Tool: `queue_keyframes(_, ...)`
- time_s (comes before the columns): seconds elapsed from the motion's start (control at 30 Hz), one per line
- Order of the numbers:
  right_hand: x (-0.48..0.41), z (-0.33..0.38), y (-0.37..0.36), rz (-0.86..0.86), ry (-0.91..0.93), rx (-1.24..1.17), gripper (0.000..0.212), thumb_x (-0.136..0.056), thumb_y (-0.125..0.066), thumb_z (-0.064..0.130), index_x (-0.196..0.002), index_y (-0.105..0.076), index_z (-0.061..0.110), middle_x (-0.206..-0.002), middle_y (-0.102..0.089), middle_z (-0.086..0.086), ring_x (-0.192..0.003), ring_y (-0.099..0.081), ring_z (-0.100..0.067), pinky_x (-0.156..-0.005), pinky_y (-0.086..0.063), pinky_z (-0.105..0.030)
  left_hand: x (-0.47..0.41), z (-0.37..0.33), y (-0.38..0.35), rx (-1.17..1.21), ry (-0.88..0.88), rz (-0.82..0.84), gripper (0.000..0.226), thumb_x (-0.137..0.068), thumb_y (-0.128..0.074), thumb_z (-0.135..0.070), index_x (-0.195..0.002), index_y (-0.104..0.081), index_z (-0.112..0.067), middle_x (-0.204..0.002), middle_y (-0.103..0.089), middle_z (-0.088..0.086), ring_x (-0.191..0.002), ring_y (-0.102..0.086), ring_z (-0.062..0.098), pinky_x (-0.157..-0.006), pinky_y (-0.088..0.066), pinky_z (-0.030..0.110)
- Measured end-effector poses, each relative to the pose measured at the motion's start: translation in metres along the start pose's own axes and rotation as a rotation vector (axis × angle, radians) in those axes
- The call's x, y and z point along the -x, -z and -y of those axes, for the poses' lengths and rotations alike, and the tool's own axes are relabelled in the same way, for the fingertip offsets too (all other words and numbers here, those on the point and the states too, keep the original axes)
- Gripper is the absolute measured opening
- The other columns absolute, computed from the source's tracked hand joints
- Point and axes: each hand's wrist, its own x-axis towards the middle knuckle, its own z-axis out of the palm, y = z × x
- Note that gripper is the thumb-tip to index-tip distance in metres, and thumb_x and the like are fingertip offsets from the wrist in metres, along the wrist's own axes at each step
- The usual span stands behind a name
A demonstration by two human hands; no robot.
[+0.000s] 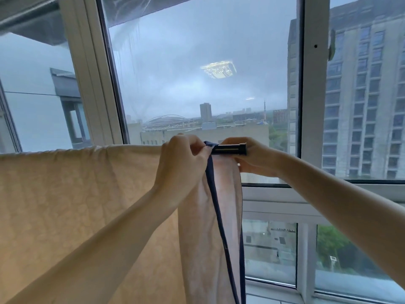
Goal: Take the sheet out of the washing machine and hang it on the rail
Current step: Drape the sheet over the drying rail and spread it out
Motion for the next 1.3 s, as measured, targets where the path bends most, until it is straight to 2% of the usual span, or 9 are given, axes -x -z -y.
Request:
queue_keyframes(0.27, 0.004, 0.012, 0.02, -0.116, 0.026, -0.057, 0.013, -0.086, -0.058, 0.016, -0.085, -0.066, 0.006, -0.077, -0.066, -0.003, -0.074, -0.064, -0.011, -0.069, -0.055, -0.025, -0.028, -0.005, 0.007, 0.126, 0.08, 0.042, 0.021, -0.089, -0.064, -0.024, -0.071, -0.07, -0.015, -0.068, -0.068, -0.003, -0.068, -0.062, 0.008, -0.067, -0.047, 0.02)
queue_keyframes(0.43, 0.004, 0.018, 0.025, -0.126, 0.067, 0.029, 0.01, -0.084, -0.062, 0.016, -0.082, -0.07, 0.011, -0.084, -0.067, -0.003, -0.086, -0.063, -0.016, -0.095, -0.051, -0.041, -0.028, 0.005, -0.002, -0.096, -0.03, 0.12, 0.007, -0.089, -0.065, -0.026, -0.093, -0.067, -0.02, -0.088, -0.063, -0.004, -0.074, -0.055, 0.008, -0.06, -0.038, 0.015)
queue_keyframes(0.5, 0.004, 0.019, 0.028, -0.138, 0.076, 0.024, 0.01, -0.084, -0.062, 0.016, -0.085, -0.07, 0.009, -0.084, -0.066, -0.004, -0.087, -0.063, -0.017, -0.096, -0.05, -0.045, -0.029, 0.012, -0.004, -0.127, -0.065, 0.147, 0.015, -0.092, -0.062, -0.023, -0.102, -0.071, -0.017, -0.096, -0.061, -0.004, -0.082, -0.052, 0.008, -0.069, -0.036, 0.017)
queue_keyframes(0.67, 0.006, 0.025, 0.032, -0.163, 0.129, -0.005, 0.037, -0.065, -0.074, 0.031, -0.092, -0.073, 0.006, -0.099, -0.06, -0.019, -0.094, -0.057, -0.028, -0.095, -0.049, -0.048, -0.036, 0.031, 0.004, -0.081, -0.026, 0.235, 0.017, -0.092, -0.058, -0.017, -0.102, -0.073, -0.018, -0.088, -0.069, -0.006, -0.075, -0.058, 0.005, -0.077, -0.04, 0.021)
queue_keyframes(0.77, 0.007, 0.028, 0.035, -0.184, 0.152, 0.006, 0.035, -0.068, -0.073, 0.032, -0.092, -0.072, 0.006, -0.099, -0.061, -0.02, -0.092, -0.058, -0.028, -0.094, -0.05, -0.047, -0.04, 0.039, 0.008, -0.112, -0.057, 0.144, 0.012, -0.089, -0.063, -0.016, -0.09, -0.074, -0.018, -0.077, -0.07, -0.005, -0.072, -0.061, 0.007, -0.075, -0.044, 0.022)
queue_keyframes(0.93, 0.0, 0.028, 0.027, -0.249, 0.127, 0.117, 0.01, -0.087, -0.062, 0.012, -0.087, -0.071, 0.007, -0.086, -0.065, -0.011, -0.083, -0.059, -0.022, -0.094, -0.051, -0.045, -0.056, 0.054, 0.013, -0.269, -0.108, 0.027, 0.012, -0.087, -0.063, -0.01, -0.089, -0.075, -0.009, -0.087, -0.071, 0.006, -0.082, -0.06, 0.016, -0.079, -0.044, 0.025)
queue_keyframes(1.07, -0.002, 0.017, 0.027, -0.298, 0.103, 0.111, 0.01, -0.088, -0.061, 0.009, -0.086, -0.071, 0.007, -0.081, -0.07, -0.006, -0.084, -0.063, -0.021, -0.093, -0.052, -0.043, -0.05, 0.051, 0.009, -0.313, -0.127, -0.079, 0.015, -0.086, -0.059, 0.001, -0.087, -0.07, -0.008, -0.089, -0.059, 0.004, -0.079, -0.059, 0.018, -0.072, -0.042, 0.023)
queue_keyframes(1.2, 0.01, -0.006, 0.026, -0.32, 0.076, 0.062, 0.028, -0.077, -0.068, 0.022, -0.094, -0.071, 0.0, -0.091, -0.065, -0.018, -0.089, -0.059, -0.028, -0.097, -0.046, -0.048, 0.004, 0.01, -0.012, -0.16, -0.291, -0.033, 0.003, -0.091, -0.06, -0.017, -0.089, -0.062, -0.016, -0.084, -0.056, -0.008, -0.071, -0.054, 0.003, -0.068, -0.05, 0.018)
queue_keyframes(1.3, 0.02, -0.023, 0.013, -0.334, 0.129, 0.108, 0.046, -0.075, -0.07, 0.03, -0.102, -0.067, -0.006, -0.096, -0.066, -0.027, -0.086, -0.063, -0.025, -0.088, -0.053, -0.041, 0.028, 0.0, -0.037, -0.17, -0.302, 0.021, 0.022, -0.089, -0.061, -0.04, -0.09, -0.051, -0.02, -0.084, -0.057, -0.009, -0.07, -0.055, 0.008, -0.063, -0.049, 0.019)
